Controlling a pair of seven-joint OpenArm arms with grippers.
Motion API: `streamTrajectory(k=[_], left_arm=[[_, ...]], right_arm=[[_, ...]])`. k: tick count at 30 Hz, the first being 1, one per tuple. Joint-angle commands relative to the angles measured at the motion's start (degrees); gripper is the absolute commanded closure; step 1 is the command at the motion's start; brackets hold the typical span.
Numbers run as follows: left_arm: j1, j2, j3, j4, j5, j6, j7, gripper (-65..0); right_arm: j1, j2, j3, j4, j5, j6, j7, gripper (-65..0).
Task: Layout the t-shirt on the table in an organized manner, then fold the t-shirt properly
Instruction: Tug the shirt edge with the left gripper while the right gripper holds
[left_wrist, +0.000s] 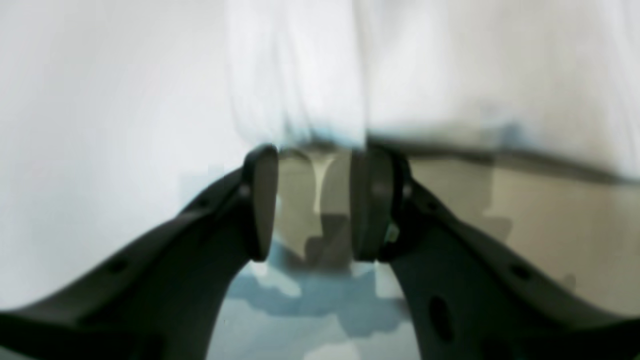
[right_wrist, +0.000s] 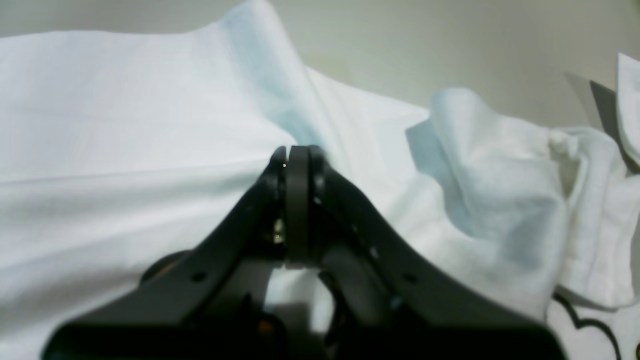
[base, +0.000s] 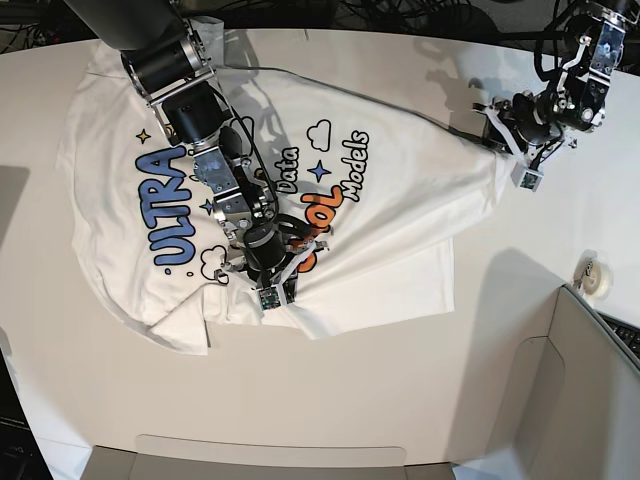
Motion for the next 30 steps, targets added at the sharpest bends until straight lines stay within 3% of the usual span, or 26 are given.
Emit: streamTrajectory(k=[1,13,17,18,23,30], left_arm=[[-0.55,-0.53,0.52,-0.45,-0.19,0.22,0.41,-23.9],[-1.69,-0.27,0.43,-0.72,-0.19,-0.22,-1.0,-19.9],[-2.4,-0.27,0.43,-0.63,-0.19,-0.4,-1.0,-2.0],[-2.49,-0.27,0.52,-0.54,-0.19,-0.66,-0.91,0.0],[-2.05,-0.97,-0.8,6.23,-0.19,-8.05,0.23,0.0],[2.0,-2.91,-6.95,17.66,-0.19,-8.4,15.27,0.0]], right_arm=[[-2.62,1.04,-0.1,-1.89,0.6,-0.59,-13.88,0.0],[-2.8,1.04,-0.1,-1.8,0.6,-0.59,-13.88,0.0],[-3.32,1.13,-0.1,-1.8,0.6,-0.59,-13.7,0.0],[-3.32,1.13,-0.1,-1.8,0.6,-0.59,-13.62,0.0],[-3.41,1.04,-0.1,-1.8,0.6,-0.59,-13.62,0.0],[-3.41,1.13,-0.1,-1.89,0.6,-0.59,-13.79,0.0]])
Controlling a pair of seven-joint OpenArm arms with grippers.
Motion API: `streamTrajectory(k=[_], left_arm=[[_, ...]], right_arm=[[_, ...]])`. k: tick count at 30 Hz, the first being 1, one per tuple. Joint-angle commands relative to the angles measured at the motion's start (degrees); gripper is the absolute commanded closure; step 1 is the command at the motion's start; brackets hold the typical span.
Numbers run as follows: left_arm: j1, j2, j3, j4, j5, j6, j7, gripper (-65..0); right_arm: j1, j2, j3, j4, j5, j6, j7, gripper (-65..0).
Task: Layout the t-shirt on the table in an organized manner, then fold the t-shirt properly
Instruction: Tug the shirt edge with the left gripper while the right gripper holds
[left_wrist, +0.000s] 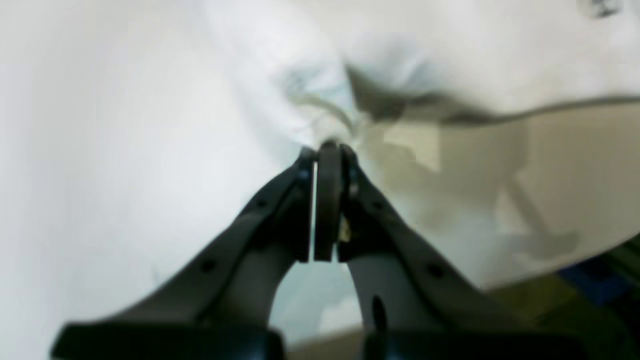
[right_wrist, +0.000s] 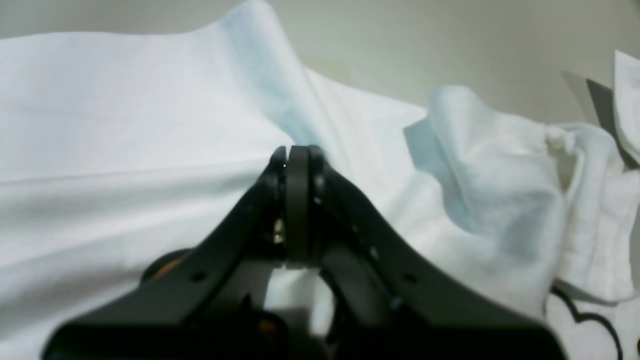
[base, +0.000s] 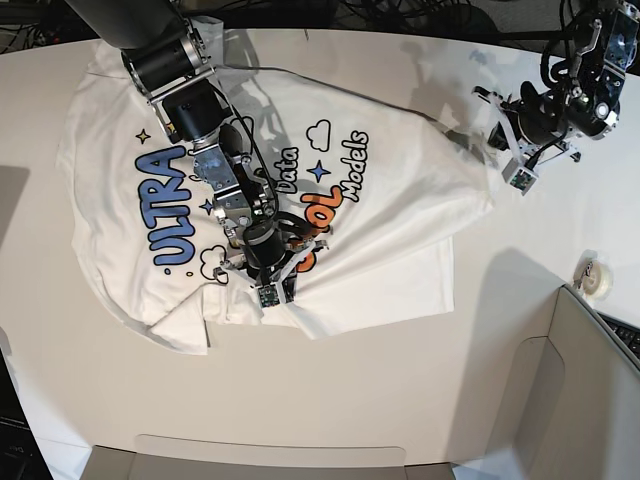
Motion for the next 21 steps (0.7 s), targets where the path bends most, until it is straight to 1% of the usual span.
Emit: streamTrajectory(k=[1,4,7,8,9,10,11,13,15,18,19,21], left_arm=[[-0.27,-0.79,-1.03,1.79,-0.54,-0.33,1.18,0.0],[-1.68,-1.23,-1.21,2.58,-0.63,-0.42,5.84,0.0],[-2.65,-3.6,-0.5,2.76,-0.98,-0.77,8.22,0.0],[-2.91,-4.04,-0.07,2.76,-0.98,-2.18,8.66,0.0],[-2.74,-5.01,0.11,2.76,-0.98,-4.29,8.92,0.0],[-2.74,-6.59,0.11,2.76,-0.98,-6.66,9.01,0.0],[-2.74,-7.91,0.11,2.76,-0.98,-9.83,8.92,0.0],[-2.74,-9.14,0.11,2.76,-0.98,-13.96,8.83,0.0],[-2.82,-10.19,-0.15,2.41,-0.98,-15.89,8.66,0.0],[-3.18,-10.46,-0.59,1.35,-0.54,-15.36,8.48,0.0],[-3.35,-10.37,-0.68,0.47,-0.45,-14.75,8.31,0.0],[-5.37,-10.19,-1.03,-2.16,1.22,-12.2,6.2,-0.1]], right_arm=[[-2.78,1.2,-0.1,-1.95,0.78,-0.13,-14.78,0.0],[-2.86,1.46,-0.1,-1.95,0.78,-0.13,-14.86,0.0],[-3.39,1.46,-0.1,-1.95,0.69,-0.13,-14.86,0.0],[-3.39,1.46,-0.1,-1.95,0.69,-0.13,-14.86,0.0],[-3.48,1.46,-0.1,-1.95,0.69,-0.13,-14.86,0.0],[-3.48,1.46,-0.1,-1.95,0.69,-0.13,-14.86,0.0],[-3.48,1.37,-0.1,-2.04,0.69,-0.13,-14.86,0.0],[-3.57,1.46,-0.1,-1.95,0.69,-0.13,-14.86,0.0],[-3.57,1.46,-0.1,-2.04,0.69,-0.13,-14.86,0.0],[-3.66,1.64,-0.19,-2.13,0.69,-0.13,-14.86,0.0],[-3.66,1.81,-0.19,-2.13,0.69,-0.13,-14.86,0.0],[-4.01,1.99,-0.19,-2.04,0.69,-0.13,-14.86,0.0]])
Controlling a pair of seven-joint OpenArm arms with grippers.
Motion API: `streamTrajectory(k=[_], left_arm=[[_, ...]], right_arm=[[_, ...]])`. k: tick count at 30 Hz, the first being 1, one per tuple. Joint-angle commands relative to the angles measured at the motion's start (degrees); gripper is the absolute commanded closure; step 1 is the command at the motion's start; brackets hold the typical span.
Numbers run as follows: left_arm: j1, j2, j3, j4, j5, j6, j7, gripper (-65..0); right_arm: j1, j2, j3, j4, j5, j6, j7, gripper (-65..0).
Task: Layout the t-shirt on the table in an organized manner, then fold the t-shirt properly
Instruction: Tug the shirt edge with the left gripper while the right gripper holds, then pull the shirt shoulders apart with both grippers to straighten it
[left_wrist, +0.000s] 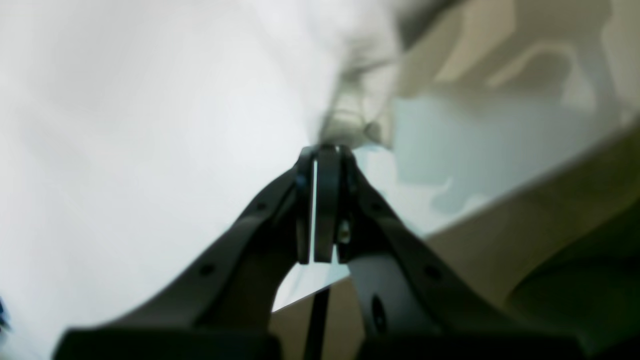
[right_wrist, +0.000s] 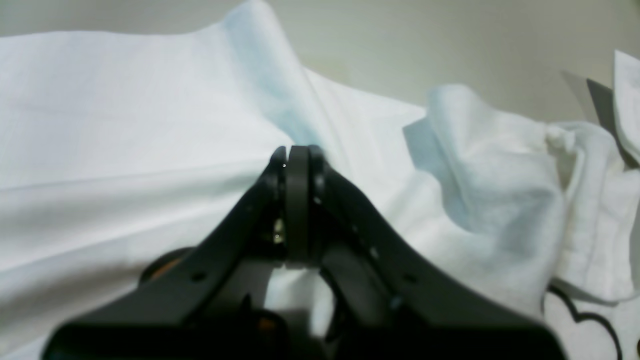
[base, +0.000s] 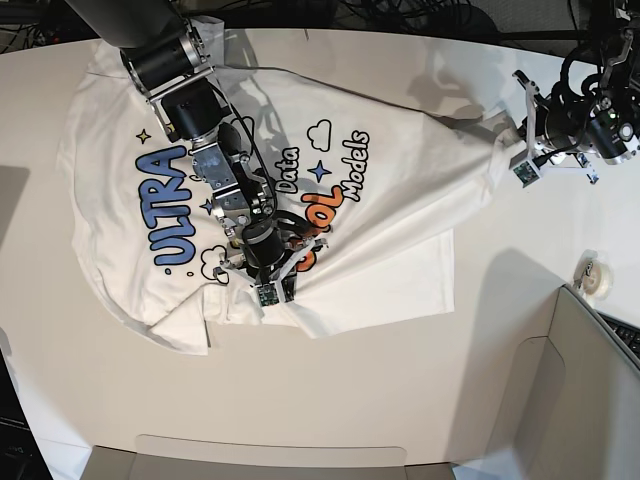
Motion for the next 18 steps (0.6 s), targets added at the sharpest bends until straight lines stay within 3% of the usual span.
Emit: streamTrajectory(k=[1,5,8,12,15,18], left_arm=[[-2.03,-1.17,-1.4,-0.88,2.39,1.8,-1.88,-1.7],[-1.51,1.38,-4.39,-5.37,6.43,10.5,-6.62,-12.7],[-0.72,1.47,-6.33,-4.66,6.43,14.28,-6.98,-15.8],[5.09,3.23,-12.22,2.55,3.44,14.1,-6.98,-9.3],[10.71,4.37,-15.38,6.33,-2.63,10.85,-7.06,-1.1],[10.98,6.66,-15.38,5.89,-7.72,8.65,-7.5,-0.4]], right_arm=[[-3.66,1.42,-0.16,-2.26,0.67,-0.48,-15.3,0.0],[-3.92,1.33,-0.16,-2.17,0.67,-0.48,-15.3,0.0],[-4.54,1.77,-0.16,-2.08,0.67,-0.48,-15.3,0.0],[-4.63,1.86,-0.08,-1.12,0.67,-0.48,-15.3,0.0],[-5.59,1.86,0.19,4.07,0.67,-0.48,-15.83,0.0],[-6.03,2.04,0.19,12.07,0.76,-0.57,-19.7,0.0]])
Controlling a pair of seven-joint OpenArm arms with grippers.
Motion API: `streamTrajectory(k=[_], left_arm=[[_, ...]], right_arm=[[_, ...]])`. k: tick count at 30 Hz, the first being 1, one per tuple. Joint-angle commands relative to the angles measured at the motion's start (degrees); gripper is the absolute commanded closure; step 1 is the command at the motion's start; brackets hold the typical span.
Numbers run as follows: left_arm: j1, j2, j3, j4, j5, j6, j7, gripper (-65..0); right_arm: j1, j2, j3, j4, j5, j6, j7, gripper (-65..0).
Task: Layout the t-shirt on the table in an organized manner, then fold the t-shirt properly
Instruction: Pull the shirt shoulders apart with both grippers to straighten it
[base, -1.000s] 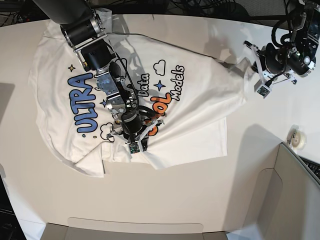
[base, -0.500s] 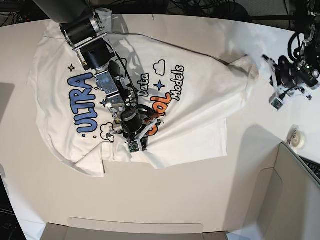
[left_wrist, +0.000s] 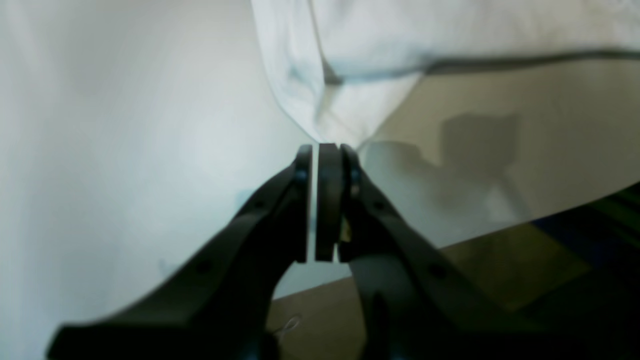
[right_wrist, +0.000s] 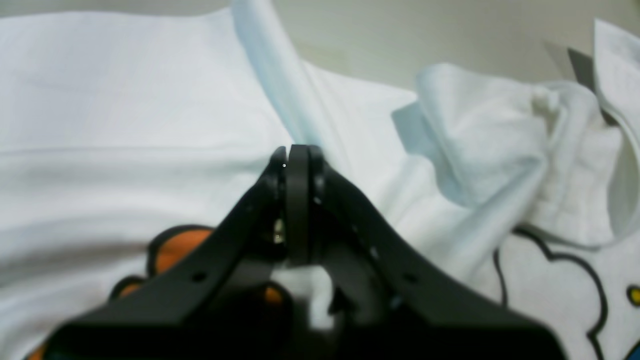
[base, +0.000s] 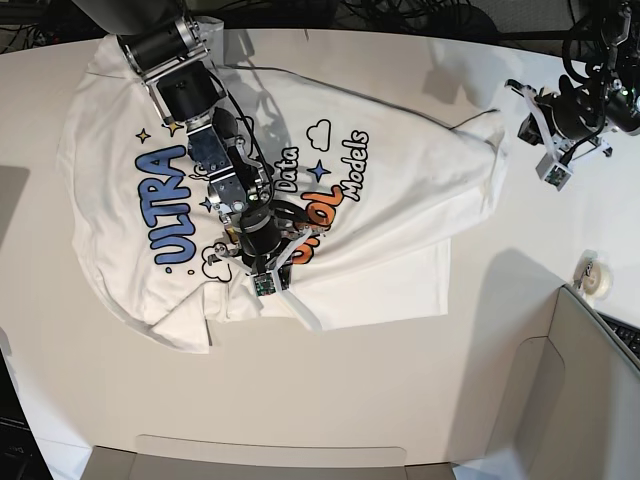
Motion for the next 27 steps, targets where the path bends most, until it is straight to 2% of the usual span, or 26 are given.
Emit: streamTrajectory(k=[1,3,8,13,19,27], left_arm=[[-0.87,1.14,-0.76,0.95,-1.1,0.04,-1.73,-0.4],[-0.87,4.92,-0.76,0.86,-0.75,0.04,-1.21,-0.5],[-1.84,8.96,-0.41,-0.37,-0.75,0.04,-1.21,-0.5],[-3.68,9.31,-0.41,-2.31,-0.93,0.04,-1.21,-0.5],[-6.67,10.02,3.28,-5.91,-0.84,0.04,-1.21,-0.5],[-9.05,11.34,8.29,-14.79,-0.84,-0.05,-4.02,-0.5]], right_arm=[[-1.29,0.88,-0.1,1.18,1.11,0.63,-9.71,0.0],[-2.43,1.93,-0.1,7.51,1.11,0.63,-10.42,0.0],[-6.92,3.43,-0.1,21.92,1.11,0.28,-10.68,0.0],[-13.25,6.42,0.34,35.99,0.93,0.19,-10.5,0.0],[-20.54,7.21,7.73,47.42,0.93,0.19,-10.77,0.0],[-35.31,12.4,15.29,56.56,0.93,0.19,-10.77,0.0]])
